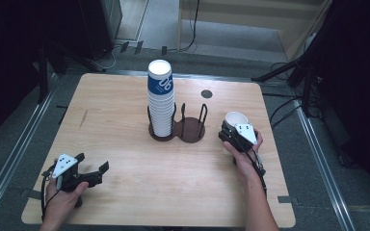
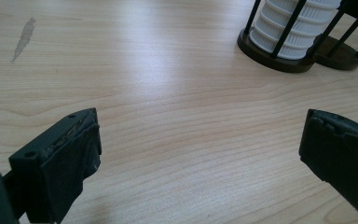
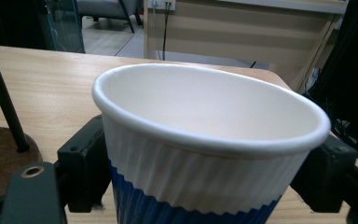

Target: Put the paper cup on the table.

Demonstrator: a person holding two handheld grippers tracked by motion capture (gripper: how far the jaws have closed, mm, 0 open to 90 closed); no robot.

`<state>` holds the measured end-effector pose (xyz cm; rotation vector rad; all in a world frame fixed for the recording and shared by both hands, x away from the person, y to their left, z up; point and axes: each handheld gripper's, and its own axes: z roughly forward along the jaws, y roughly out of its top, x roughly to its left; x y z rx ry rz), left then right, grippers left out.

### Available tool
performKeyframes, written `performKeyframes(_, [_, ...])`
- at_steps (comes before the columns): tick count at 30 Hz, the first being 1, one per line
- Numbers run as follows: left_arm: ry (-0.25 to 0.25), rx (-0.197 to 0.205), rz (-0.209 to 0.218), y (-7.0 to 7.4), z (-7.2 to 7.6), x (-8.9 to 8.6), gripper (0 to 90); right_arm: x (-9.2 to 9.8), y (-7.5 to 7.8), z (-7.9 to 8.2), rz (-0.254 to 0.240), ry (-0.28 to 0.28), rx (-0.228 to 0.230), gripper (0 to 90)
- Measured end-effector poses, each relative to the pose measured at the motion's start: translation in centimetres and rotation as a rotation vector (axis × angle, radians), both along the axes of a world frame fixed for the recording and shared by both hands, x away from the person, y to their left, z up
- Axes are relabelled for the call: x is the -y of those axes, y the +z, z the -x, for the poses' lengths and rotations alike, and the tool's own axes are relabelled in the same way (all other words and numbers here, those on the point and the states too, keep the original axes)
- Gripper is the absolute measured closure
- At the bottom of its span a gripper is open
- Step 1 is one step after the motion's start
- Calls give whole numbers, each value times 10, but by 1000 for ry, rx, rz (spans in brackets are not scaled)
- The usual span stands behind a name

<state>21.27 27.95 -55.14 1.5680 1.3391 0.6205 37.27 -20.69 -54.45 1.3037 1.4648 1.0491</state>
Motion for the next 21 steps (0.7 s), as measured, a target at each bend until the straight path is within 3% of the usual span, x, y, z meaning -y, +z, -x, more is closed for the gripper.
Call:
performKeyframes(16, [2, 1, 6, 0, 0, -1, 0, -1, 0, 0, -1, 6, -24, 128])
performKeyframes(21, [3, 0, 6, 0, 0, -1, 0, 2, 3, 1, -34, 34, -67, 23])
